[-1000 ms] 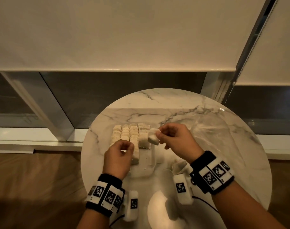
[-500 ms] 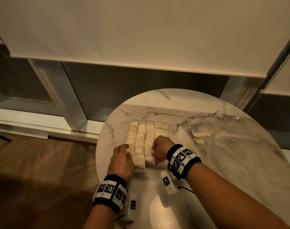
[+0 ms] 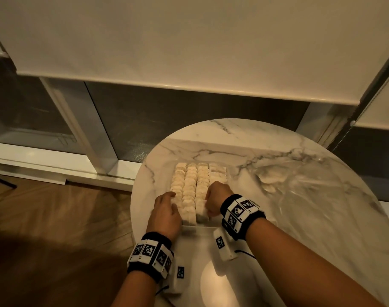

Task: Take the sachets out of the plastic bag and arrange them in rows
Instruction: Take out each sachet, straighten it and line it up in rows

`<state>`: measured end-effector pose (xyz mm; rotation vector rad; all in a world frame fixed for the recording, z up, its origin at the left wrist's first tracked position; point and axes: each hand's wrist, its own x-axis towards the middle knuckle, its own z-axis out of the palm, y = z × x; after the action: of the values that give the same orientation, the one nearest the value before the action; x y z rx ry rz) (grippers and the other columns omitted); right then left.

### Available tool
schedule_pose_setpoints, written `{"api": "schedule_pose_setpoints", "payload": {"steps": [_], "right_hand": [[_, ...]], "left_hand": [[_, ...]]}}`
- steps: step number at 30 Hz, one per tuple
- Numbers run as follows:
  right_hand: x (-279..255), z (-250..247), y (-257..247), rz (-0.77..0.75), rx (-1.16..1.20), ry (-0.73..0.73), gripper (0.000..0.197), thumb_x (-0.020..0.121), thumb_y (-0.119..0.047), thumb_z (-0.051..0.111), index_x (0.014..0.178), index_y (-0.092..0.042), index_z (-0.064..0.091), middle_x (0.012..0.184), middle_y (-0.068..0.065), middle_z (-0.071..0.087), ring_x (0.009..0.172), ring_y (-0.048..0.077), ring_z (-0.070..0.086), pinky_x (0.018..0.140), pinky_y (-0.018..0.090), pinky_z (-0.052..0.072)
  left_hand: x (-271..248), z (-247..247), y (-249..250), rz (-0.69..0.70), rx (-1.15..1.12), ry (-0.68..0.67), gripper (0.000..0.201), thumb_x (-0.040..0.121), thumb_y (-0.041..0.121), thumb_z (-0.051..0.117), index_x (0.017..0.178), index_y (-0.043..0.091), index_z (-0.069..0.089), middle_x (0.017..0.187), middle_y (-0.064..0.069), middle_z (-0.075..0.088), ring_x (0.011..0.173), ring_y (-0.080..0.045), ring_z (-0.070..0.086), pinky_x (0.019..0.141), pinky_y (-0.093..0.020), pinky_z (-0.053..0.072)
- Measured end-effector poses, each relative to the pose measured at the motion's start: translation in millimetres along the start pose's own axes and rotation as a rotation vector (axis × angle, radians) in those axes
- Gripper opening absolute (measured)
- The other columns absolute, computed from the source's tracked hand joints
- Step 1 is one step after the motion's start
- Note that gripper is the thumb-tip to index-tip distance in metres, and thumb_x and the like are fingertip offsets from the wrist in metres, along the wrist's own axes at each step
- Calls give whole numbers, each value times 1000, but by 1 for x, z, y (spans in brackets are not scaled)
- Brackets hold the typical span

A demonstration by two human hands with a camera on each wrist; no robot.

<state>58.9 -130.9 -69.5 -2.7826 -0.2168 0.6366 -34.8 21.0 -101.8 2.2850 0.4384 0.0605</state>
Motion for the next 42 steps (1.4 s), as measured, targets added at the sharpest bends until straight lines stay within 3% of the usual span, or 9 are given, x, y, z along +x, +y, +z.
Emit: {"api": "schedule_pose_setpoints", "payload": {"steps": [4, 8, 12, 15, 20, 24, 28, 37, 42], "right_hand": [[-10, -12, 4, -16, 120, 37, 20, 88, -10, 67, 107, -6, 71, 108, 12, 72, 100, 27, 69, 86, 34, 59], [-36, -32, 21, -7, 597, 130, 10, 85, -12, 73, 94, -12, 69, 90, 9, 73, 73, 19, 74, 63, 28, 60], [-73, -50, 54, -74, 1109, 173, 10, 91, -7, 70, 97, -1, 66, 80, 17, 69, 65, 26, 71, 67, 37, 63], [-90, -55, 94, -41, 1222, 237, 8, 92, -3, 67, 97, 3, 66, 79, 18, 65, 66, 26, 67, 61, 35, 60], [-99, -42, 150, 82, 1118, 330, 2, 91, -8, 69, 92, -7, 68, 82, 17, 67, 67, 23, 65, 61, 33, 55], [-100, -24, 170, 68, 769, 306, 5, 86, -20, 76, 86, -20, 71, 78, 6, 71, 64, 17, 66, 63, 36, 58], [-107, -19, 172, 28, 402, 217, 19, 77, -30, 82, 91, -26, 69, 84, -5, 66, 73, 5, 60, 57, 14, 41], [-106, -8, 173, -40, 154, 118, 22, 79, -20, 77, 94, -33, 69, 100, -6, 48, 88, 11, 53, 73, 20, 39], [-101, -9, 181, -15, 204, 126, 13, 75, -20, 81, 79, -28, 72, 90, -10, 56, 81, 8, 56, 65, 19, 39]], "left_hand": [[0, -2, 1, -3, -3, -7, 34, 101, 15, 43, 134, 22, 49, 143, -8, 45, 123, -27, 52, 109, -37, 38], [2, -10, 3, 18, -10, 4, 32, 102, 22, 45, 133, 23, 52, 138, -9, 51, 123, -25, 51, 106, -32, 37], [0, -24, 12, 0, 81, 106, 32, 100, 32, 50, 131, 26, 56, 140, -7, 52, 126, -30, 48, 106, -42, 40], [-4, -30, 31, 39, 209, 200, 32, 97, 35, 53, 127, 28, 58, 141, -4, 51, 130, -31, 40, 107, -49, 38], [-22, -10, 74, 265, 143, 207, 21, 93, 30, 60, 112, 27, 67, 122, 0, 62, 115, -24, 50, 97, -42, 43], [-44, 33, 104, 477, 4, -1, 8, 90, 24, 64, 95, 23, 71, 92, 8, 68, 86, -11, 61, 80, -34, 52], [-57, 75, 121, 456, 116, -258, 14, 91, 31, 61, 96, 25, 73, 91, 8, 72, 79, -6, 65, 78, -31, 55], [-57, 107, 126, 390, 383, -450, 25, 93, 31, 56, 109, 20, 71, 105, -5, 72, 98, -22, 67, 88, -36, 54], [-58, 112, 125, 399, 375, -468, 25, 93, 33, 56, 108, 21, 72, 103, -1, 73, 95, -19, 68, 87, -36, 55]]}}
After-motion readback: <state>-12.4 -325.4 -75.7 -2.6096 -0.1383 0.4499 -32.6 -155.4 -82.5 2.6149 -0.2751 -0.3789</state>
